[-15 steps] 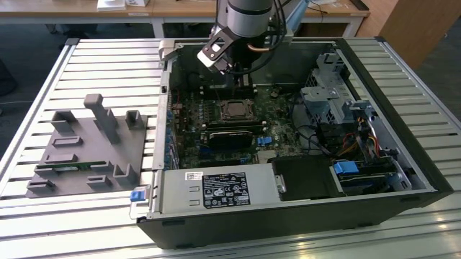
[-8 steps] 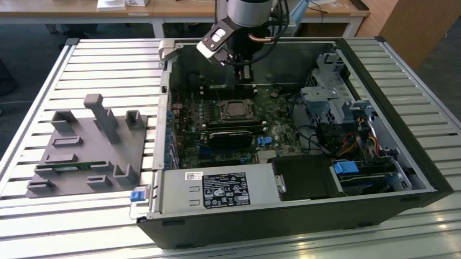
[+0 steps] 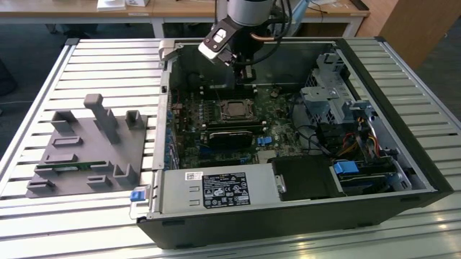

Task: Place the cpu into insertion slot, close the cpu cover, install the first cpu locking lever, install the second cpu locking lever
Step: 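Install the first cpu locking lever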

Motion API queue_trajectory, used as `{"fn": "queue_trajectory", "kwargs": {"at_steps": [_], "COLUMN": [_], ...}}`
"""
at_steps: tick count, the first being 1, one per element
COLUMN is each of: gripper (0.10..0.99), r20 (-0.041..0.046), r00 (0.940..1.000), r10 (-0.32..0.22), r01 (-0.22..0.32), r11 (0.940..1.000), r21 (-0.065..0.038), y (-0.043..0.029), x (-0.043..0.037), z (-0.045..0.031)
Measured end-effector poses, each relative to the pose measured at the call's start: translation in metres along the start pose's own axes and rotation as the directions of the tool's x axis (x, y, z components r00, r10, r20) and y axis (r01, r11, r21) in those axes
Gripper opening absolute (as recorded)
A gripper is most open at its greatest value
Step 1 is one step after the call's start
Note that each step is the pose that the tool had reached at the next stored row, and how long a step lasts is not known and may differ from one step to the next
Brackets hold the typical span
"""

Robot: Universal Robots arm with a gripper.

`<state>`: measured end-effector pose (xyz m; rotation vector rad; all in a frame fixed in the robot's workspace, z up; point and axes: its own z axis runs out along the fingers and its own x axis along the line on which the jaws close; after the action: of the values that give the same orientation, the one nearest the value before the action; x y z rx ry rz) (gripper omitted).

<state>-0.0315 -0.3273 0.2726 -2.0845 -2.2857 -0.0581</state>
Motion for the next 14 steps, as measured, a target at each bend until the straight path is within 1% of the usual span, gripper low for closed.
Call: {"fn": "queue_trajectory", "kwargs": {"at_steps": [2,5,11,14], "gripper": [0.106,0.106,0.106,0.106], "r20": [0.0001,0.0001,-0.0002,-0.0004], "r00": [0.9993,0.9963,0.9875,0.9819], "r10": [-0.037,-0.086,-0.157,-0.189], "r01": [0.037,0.086,0.157,0.189], "r11": [0.9993,0.9963,0.9875,0.9818], "r21": [0.002,0.005,0.009,0.011], "y": [0.0,0.0,0.0,0.0], "x": [0.0,0.0,0.0,0.0], "z": [0.0,0.0001,0.0001,0.0001]}}
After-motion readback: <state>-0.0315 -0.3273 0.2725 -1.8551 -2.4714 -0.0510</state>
